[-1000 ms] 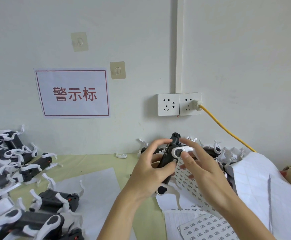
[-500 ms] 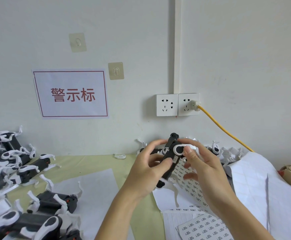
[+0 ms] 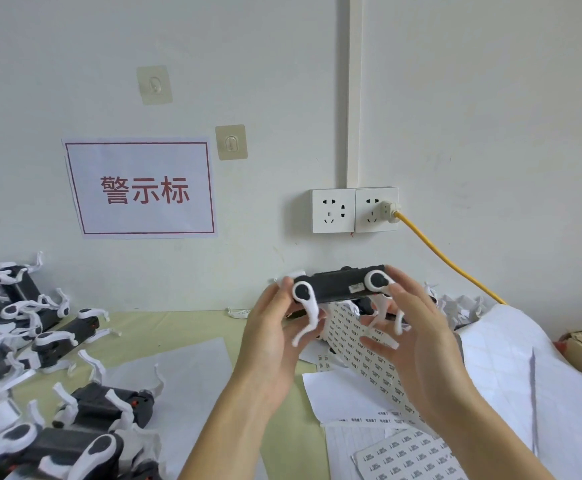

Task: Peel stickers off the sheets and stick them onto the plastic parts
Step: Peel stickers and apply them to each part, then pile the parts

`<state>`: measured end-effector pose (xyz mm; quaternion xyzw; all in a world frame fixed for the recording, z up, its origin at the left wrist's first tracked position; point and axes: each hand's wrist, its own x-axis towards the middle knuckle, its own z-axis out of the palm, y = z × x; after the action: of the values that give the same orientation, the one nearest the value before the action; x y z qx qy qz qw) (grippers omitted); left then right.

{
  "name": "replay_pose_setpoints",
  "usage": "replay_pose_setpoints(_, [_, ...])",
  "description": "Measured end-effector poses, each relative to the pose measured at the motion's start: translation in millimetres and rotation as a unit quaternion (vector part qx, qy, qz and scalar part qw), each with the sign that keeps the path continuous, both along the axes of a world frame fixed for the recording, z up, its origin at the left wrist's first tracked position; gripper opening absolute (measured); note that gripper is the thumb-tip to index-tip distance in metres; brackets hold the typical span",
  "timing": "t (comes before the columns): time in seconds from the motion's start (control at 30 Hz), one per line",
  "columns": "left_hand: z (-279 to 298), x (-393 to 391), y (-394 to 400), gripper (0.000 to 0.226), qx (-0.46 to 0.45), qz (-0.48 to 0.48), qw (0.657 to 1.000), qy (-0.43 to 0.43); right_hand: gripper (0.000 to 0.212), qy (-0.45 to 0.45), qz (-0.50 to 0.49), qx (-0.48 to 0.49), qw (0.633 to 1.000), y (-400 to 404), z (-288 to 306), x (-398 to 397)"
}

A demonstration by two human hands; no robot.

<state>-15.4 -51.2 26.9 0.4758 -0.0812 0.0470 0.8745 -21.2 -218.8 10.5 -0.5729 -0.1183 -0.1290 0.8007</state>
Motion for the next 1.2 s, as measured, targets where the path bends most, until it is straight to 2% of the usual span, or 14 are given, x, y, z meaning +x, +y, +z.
replay_pose_setpoints(0.13, [2, -2, 6, 0.032, -0.036, 0.009, 0.999, 0.036, 0.05, 0.016, 0.086, -0.087, 0.992, -7, -3, -1])
replay_pose_setpoints(0.3, [1, 0, 8, 0.032, -0.009, 0.024, 0.999, 0.031, 0.037, 0.008, 0.098, -0.15, 0.984, -14, 0, -4])
replay_pose_setpoints(0.4, [-1, 4, 6, 0.03, 0.052, 0.047, 0.997, 0.017, 0.036, 0.018, 0.107, -0.19, 0.976, -19, 3, -5])
replay_pose_setpoints(0.47, [-4, 8, 6, 0.02, 0.1, 0.089, 0.99, 0.032, 0.034, 0.045, 0.144, -0.213, 0.965, -22, 4, -7])
replay_pose_setpoints(0.53, [-10, 11, 3, 0.021, 0.149, 0.116, 0.98, 0.062, 0.032, 0.067, 0.181, -0.226, 0.955, -22, 5, -11])
replay_pose_setpoints(0.67, [-17, 7, -3, 0.026, 0.111, 0.091, 0.985, 0.098, 0.019, 0.081, 0.138, -0.229, 0.96, -22, 2, -11])
replay_pose_setpoints(0.73, [-17, 4, -7, 0.034, 0.1, 0.072, 0.987, 0.106, 0.03, 0.089, 0.116, -0.207, 0.967, -32, 2, -9])
replay_pose_setpoints(0.8, [-19, 2, -11, 0.037, 0.136, 0.072, 0.984, 0.086, 0.048, 0.109, 0.079, -0.162, 0.978, -51, 4, -6])
replay_pose_setpoints(0.9, [-22, -2, -15, 0.037, 0.199, 0.087, 0.975, 0.051, 0.037, 0.142, -0.038, 0.013, 0.989, -88, 9, -5])
replay_pose_setpoints(0.97, [-24, -3, -16, 0.037, 0.226, 0.092, 0.969, 0.045, 0.029, 0.12, -0.143, 0.175, 0.967, -113, 13, -6])
replay_pose_setpoints(1.03, [-26, -2, -16, 0.038, 0.246, 0.09, 0.964, 0.045, 0.029, 0.053, -0.232, 0.316, 0.918, -138, 15, -7])
replay_pose_setpoints(1.07, [-27, -2, -17, 0.038, 0.253, 0.084, 0.963, 0.045, 0.03, 0.022, -0.261, 0.353, 0.898, -149, 13, -8])
replay_pose_setpoints(1.13, [-28, 0, -19, 0.036, 0.269, 0.07, 0.959, 0.049, 0.03, 0.013, -0.286, 0.349, 0.892, -165, 10, -9])
replay_pose_setpoints(1.2, [-30, 0, -22, 0.031, 0.297, 0.059, 0.952, 0.047, 0.031, 0.068, -0.3, 0.271, 0.912, -169, 6, -5])
